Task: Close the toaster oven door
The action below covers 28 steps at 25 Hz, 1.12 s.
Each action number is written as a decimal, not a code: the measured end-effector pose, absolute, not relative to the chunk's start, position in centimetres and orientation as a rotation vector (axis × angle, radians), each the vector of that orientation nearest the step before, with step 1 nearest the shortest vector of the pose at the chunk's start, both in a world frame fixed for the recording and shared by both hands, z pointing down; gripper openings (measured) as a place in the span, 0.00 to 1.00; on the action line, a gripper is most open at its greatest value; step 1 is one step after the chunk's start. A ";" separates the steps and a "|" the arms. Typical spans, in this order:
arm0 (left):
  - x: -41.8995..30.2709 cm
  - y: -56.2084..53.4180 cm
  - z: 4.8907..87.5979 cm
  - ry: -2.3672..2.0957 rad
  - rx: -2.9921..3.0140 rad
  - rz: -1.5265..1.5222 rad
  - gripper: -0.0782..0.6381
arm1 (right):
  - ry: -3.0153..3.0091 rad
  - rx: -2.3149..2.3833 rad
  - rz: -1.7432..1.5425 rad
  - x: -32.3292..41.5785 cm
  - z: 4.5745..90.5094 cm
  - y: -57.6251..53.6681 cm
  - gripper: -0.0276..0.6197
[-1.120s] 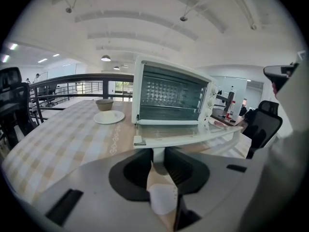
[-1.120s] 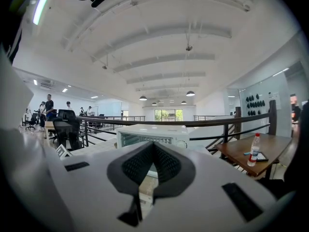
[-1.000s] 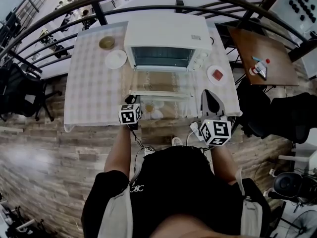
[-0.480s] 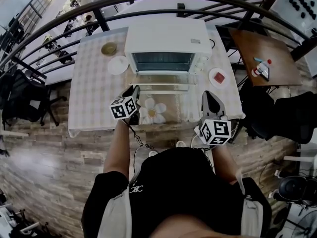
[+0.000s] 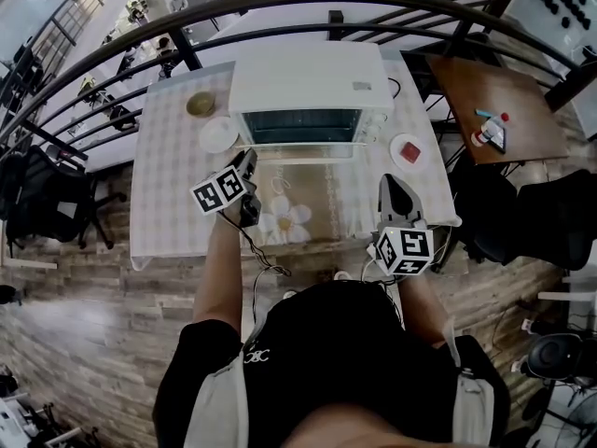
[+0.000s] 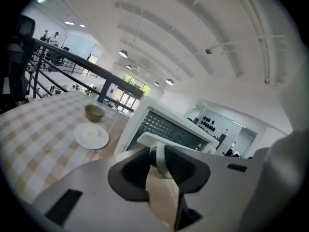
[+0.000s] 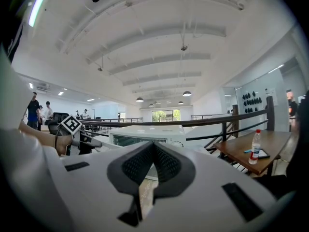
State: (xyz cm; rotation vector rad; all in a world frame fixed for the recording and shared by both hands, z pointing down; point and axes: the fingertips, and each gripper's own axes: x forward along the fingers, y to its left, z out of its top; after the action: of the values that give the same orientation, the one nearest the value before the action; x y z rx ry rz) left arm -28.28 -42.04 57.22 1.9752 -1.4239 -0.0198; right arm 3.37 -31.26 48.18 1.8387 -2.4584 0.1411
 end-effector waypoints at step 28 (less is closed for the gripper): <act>-28.9 -49.4 55.1 -1.371 1.755 -0.302 0.27 | -2.430 1.922 0.065 6.7 46.5 -31.4 0.04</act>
State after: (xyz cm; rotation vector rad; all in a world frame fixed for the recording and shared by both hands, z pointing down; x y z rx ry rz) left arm -28.94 -49.38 55.05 1.7545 -1.3715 -0.3016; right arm 6.72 -31.42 46.53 1.9216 -2.4298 0.0647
